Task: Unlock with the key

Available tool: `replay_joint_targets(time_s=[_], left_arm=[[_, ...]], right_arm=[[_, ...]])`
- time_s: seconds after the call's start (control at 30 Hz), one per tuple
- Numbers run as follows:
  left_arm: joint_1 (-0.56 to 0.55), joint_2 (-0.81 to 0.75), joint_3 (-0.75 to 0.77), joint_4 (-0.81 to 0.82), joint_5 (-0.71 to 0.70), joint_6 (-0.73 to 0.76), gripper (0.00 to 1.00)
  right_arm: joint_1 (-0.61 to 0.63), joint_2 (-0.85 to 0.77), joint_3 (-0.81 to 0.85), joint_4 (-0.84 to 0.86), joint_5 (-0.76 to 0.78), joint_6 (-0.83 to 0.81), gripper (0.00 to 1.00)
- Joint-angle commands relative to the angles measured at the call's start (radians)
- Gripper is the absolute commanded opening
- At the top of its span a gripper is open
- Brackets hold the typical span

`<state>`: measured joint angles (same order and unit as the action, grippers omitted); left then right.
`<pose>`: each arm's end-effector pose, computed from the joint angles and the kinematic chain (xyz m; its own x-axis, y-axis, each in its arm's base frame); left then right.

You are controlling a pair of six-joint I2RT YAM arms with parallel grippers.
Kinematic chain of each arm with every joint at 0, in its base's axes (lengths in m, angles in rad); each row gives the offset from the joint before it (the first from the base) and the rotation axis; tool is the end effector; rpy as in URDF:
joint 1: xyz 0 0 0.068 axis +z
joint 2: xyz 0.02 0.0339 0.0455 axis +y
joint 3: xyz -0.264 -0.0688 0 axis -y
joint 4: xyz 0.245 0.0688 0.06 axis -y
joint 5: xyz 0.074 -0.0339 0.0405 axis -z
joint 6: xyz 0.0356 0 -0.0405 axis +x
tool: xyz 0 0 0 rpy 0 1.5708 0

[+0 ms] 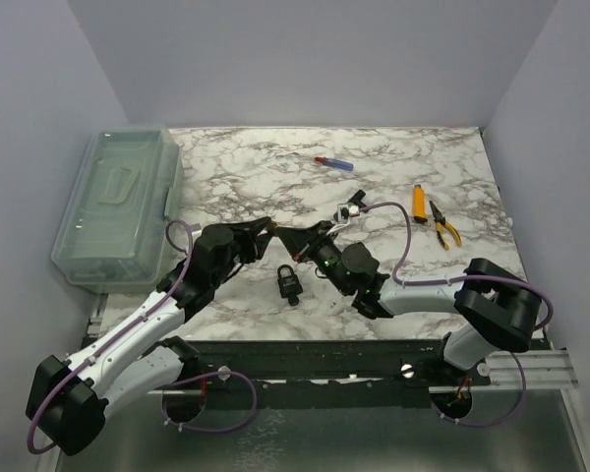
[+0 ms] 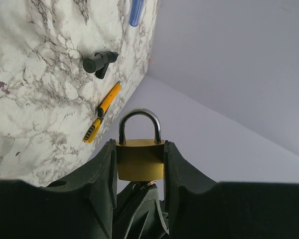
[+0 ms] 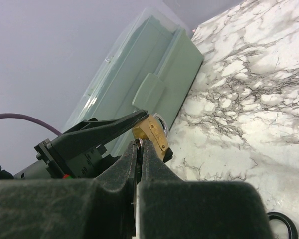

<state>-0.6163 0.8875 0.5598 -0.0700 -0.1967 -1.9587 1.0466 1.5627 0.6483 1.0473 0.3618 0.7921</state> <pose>0.1713 -0.1128 0.2540 -0.2691 -0.9219 0.2787 -0.4514 -0.1349 -0.8821 0.1717 0.2718 0.2342 -0.4048 0.6300 -0.6628 -0.4926 0.4604 0.7385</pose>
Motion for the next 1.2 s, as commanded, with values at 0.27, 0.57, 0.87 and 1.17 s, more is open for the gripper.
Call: replay_joint_targets(time_s=[0.27,0.57,0.87,1.17], left_arm=[[-0.013,-0.041,0.038,0.034,0.042,0.011,0.00],[-0.013,-0.058,0.022,0.014,-0.006,0.021,0.00],[-0.013,-0.032,0.045,-0.054,-0.019,0.083,0.00],[-0.013,0.002,0.062,-0.111,0.002,0.178,0.00]], right_arm=[[0.010,-0.011,0.044,-0.103,-0.019,-0.077,0.43],[0.010,-0.176,0.059,-0.343,-0.040,-0.091,0.68],[0.010,-0.346,0.063,-0.645,-0.043,-0.143,0.70],[0.010,-0.291,0.205,-0.933,-0.111,-0.277,0.40]])
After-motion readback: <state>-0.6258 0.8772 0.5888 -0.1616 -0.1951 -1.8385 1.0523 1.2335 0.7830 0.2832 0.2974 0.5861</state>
